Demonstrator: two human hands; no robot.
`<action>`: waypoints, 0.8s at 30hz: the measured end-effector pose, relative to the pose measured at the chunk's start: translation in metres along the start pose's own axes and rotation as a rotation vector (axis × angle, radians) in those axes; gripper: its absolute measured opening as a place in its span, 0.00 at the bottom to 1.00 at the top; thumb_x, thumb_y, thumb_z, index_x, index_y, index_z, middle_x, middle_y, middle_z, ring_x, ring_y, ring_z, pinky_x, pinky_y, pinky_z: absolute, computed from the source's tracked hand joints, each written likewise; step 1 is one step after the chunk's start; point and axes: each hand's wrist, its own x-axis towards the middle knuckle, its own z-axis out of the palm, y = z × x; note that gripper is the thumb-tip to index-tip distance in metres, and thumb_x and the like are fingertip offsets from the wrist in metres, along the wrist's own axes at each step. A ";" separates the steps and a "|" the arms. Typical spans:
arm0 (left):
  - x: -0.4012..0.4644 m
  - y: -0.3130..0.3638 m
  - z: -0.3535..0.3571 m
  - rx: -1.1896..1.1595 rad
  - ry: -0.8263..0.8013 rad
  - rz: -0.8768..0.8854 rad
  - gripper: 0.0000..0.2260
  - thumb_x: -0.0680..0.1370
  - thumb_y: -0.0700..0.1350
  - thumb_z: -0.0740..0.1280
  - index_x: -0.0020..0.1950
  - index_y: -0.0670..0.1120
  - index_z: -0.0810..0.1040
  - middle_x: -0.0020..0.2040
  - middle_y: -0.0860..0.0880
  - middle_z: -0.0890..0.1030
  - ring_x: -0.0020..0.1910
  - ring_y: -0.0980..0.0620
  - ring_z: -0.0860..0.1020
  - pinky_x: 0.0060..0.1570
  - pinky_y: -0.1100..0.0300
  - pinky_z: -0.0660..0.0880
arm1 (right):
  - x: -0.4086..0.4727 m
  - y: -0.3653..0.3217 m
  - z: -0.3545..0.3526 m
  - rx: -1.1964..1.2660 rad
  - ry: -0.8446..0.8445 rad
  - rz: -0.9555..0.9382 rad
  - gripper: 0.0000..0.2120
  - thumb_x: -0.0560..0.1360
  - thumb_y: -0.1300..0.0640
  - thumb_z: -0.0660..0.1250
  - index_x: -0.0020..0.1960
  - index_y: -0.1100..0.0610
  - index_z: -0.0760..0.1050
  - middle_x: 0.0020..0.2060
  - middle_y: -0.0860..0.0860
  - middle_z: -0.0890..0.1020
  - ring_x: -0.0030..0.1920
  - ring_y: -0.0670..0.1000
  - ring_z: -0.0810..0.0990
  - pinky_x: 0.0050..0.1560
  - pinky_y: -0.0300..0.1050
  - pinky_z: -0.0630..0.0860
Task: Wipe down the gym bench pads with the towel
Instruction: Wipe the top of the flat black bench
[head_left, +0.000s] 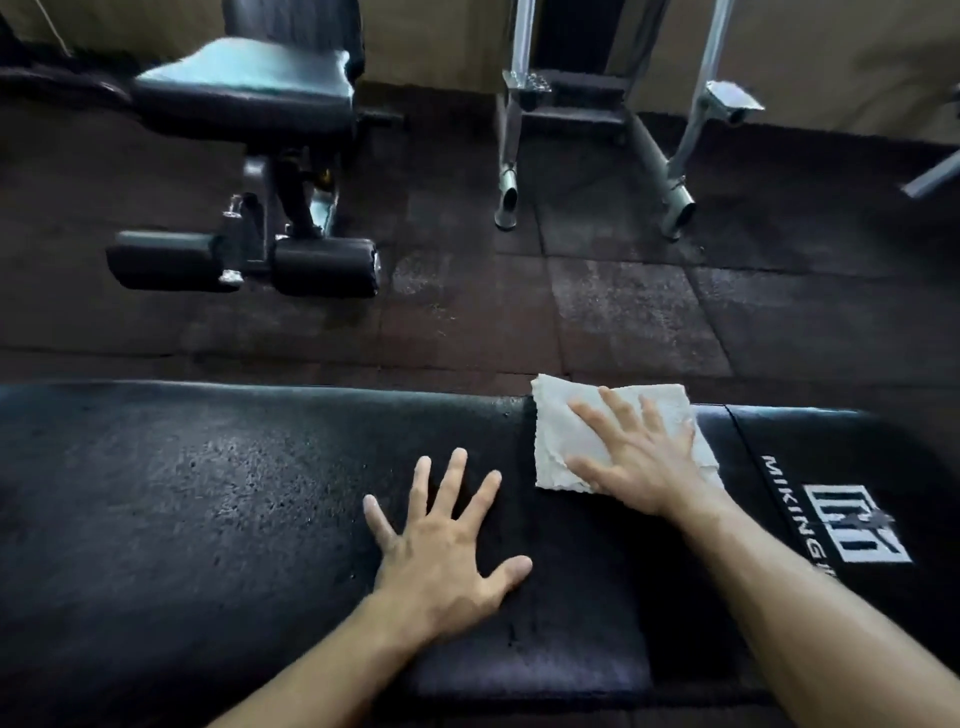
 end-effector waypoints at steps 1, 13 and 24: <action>0.002 0.000 -0.001 -0.019 0.007 0.012 0.41 0.72 0.76 0.53 0.78 0.65 0.38 0.77 0.57 0.28 0.75 0.46 0.27 0.65 0.23 0.35 | 0.001 -0.002 -0.005 0.001 -0.012 0.010 0.42 0.64 0.19 0.42 0.77 0.28 0.44 0.82 0.40 0.43 0.81 0.58 0.42 0.72 0.78 0.45; -0.006 -0.015 -0.009 -0.011 -0.025 0.075 0.37 0.75 0.73 0.55 0.79 0.64 0.43 0.79 0.57 0.32 0.77 0.50 0.30 0.69 0.31 0.33 | 0.034 -0.007 0.022 0.026 0.212 0.107 0.38 0.67 0.17 0.30 0.76 0.26 0.39 0.81 0.41 0.52 0.82 0.57 0.46 0.74 0.76 0.45; -0.008 -0.102 -0.025 0.124 0.037 0.019 0.35 0.70 0.78 0.49 0.74 0.73 0.40 0.78 0.61 0.32 0.77 0.52 0.32 0.69 0.28 0.36 | 0.014 -0.072 0.008 0.050 0.196 0.052 0.33 0.73 0.24 0.42 0.76 0.30 0.52 0.78 0.40 0.60 0.80 0.62 0.51 0.69 0.78 0.48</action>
